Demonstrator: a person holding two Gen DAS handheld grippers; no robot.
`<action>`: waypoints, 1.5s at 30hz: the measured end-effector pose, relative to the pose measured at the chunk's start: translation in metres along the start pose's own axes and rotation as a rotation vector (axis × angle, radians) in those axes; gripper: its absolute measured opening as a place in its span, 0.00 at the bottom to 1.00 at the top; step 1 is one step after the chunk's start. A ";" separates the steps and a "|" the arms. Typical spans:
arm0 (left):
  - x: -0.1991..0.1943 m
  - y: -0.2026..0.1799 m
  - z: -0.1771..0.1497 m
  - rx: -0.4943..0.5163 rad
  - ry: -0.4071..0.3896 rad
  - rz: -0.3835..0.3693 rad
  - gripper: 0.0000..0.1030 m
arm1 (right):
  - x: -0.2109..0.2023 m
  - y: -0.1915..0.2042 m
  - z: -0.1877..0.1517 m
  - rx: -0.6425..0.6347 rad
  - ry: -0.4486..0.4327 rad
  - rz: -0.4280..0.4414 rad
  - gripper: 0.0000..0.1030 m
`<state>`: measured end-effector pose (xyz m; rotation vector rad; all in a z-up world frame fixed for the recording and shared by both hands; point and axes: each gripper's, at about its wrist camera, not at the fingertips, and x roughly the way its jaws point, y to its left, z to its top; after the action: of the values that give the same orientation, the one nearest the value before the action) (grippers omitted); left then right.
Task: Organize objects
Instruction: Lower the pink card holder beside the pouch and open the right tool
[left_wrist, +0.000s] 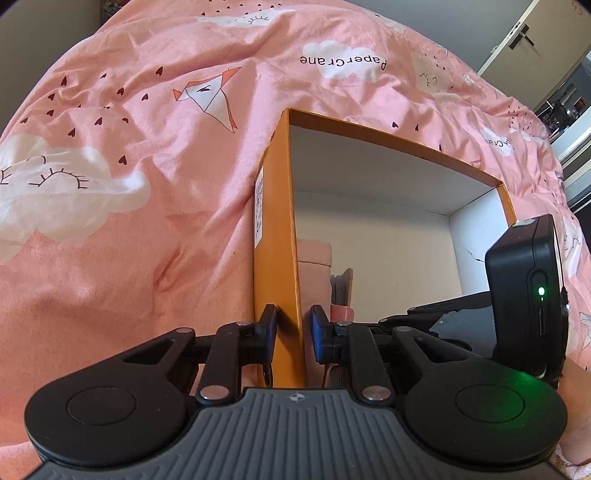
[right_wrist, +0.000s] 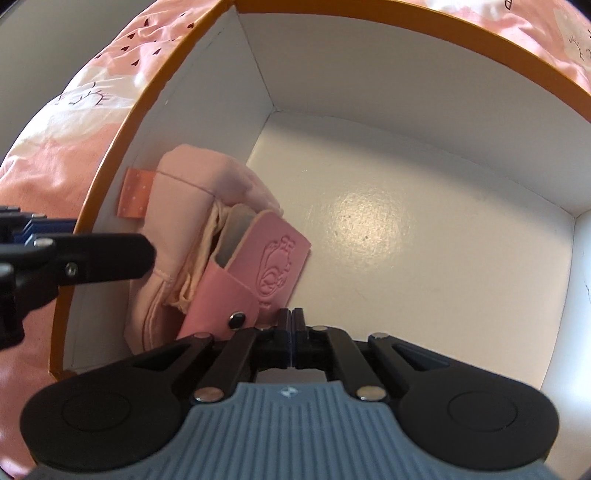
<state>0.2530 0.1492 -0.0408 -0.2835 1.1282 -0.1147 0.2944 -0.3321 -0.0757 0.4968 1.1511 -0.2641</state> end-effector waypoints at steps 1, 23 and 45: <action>0.000 0.000 0.000 0.000 0.001 -0.002 0.21 | -0.001 -0.001 -0.001 0.003 0.001 0.001 0.00; -0.067 -0.027 -0.009 0.115 -0.075 -0.013 0.42 | -0.043 0.014 -0.029 -0.104 -0.139 -0.194 0.14; -0.065 -0.014 -0.021 0.115 -0.070 0.015 0.45 | -0.050 0.018 -0.022 -0.008 -0.236 -0.029 0.07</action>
<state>0.2075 0.1472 0.0114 -0.1752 1.0500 -0.1546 0.2648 -0.3084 -0.0327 0.4295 0.9293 -0.3339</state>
